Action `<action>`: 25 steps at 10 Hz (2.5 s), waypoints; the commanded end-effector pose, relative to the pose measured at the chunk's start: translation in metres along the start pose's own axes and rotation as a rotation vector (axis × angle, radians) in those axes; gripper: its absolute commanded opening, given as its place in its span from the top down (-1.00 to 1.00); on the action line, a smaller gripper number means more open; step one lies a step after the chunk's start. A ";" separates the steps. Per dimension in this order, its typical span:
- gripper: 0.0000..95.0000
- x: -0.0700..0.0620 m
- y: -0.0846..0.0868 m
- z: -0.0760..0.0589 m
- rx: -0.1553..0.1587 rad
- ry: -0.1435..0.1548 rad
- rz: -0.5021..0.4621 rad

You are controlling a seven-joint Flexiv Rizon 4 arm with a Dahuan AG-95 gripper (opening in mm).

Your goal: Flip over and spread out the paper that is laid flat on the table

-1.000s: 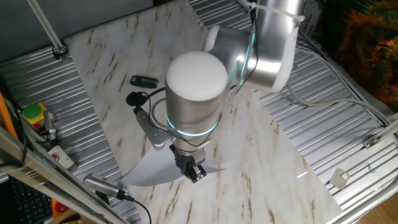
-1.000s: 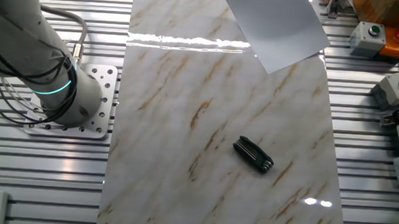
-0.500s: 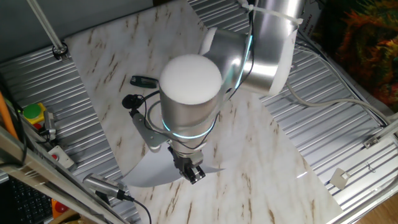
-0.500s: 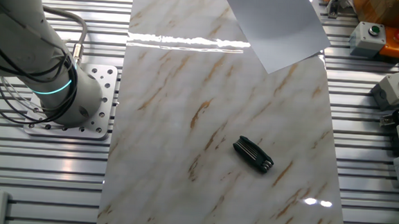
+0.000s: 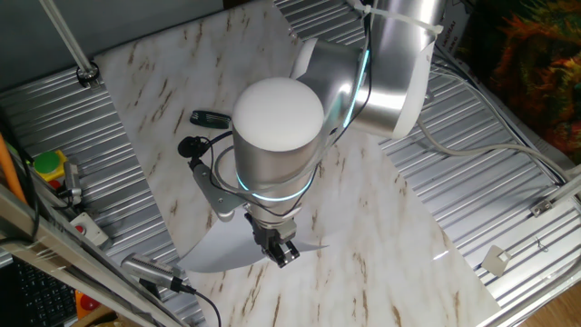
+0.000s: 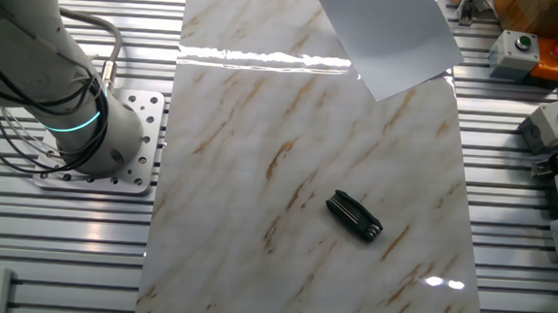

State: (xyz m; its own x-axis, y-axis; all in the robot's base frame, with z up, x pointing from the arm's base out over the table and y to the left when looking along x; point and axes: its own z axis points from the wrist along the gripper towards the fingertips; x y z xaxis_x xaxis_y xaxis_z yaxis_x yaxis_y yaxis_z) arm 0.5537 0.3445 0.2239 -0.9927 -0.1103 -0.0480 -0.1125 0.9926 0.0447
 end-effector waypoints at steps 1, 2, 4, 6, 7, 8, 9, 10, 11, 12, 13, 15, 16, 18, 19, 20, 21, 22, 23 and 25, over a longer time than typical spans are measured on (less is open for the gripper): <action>1.00 0.000 -0.001 -0.009 -0.010 0.013 -0.003; 1.00 -0.001 -0.002 -0.012 -0.012 0.017 -0.005; 1.00 -0.002 -0.004 -0.019 -0.015 0.025 -0.008; 1.00 -0.003 -0.007 -0.029 -0.027 0.037 -0.009; 1.00 -0.004 -0.009 -0.037 -0.030 0.045 -0.013; 1.00 -0.004 -0.010 -0.041 -0.031 0.047 -0.013; 1.00 -0.004 -0.011 -0.045 -0.032 0.053 -0.012; 1.00 -0.004 -0.012 -0.050 -0.035 0.057 -0.011; 1.00 -0.004 -0.013 -0.054 -0.039 0.059 -0.010; 1.00 -0.004 -0.014 -0.060 -0.044 0.066 -0.008; 1.00 -0.004 -0.014 -0.060 -0.044 0.066 -0.008; 1.00 -0.004 -0.016 -0.076 -0.049 0.084 -0.010; 1.00 -0.003 -0.017 -0.083 -0.053 0.093 -0.009; 1.00 -0.002 -0.017 -0.095 -0.057 0.101 -0.008; 1.00 -0.001 -0.017 -0.101 -0.059 0.106 -0.006; 1.00 0.000 -0.017 -0.111 -0.065 0.117 -0.004; 1.00 0.000 -0.017 -0.117 -0.067 0.126 -0.001; 1.00 0.000 -0.016 -0.122 -0.068 0.129 -0.001; 1.00 0.000 -0.016 -0.122 -0.068 0.129 -0.001; 1.00 0.000 -0.014 -0.134 -0.076 0.142 0.003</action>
State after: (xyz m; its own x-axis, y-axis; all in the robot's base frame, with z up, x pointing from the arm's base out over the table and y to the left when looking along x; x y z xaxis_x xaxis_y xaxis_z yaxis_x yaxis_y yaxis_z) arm 0.5493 0.3241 0.3609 -0.9880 -0.1196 0.0982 -0.1076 0.9869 0.1200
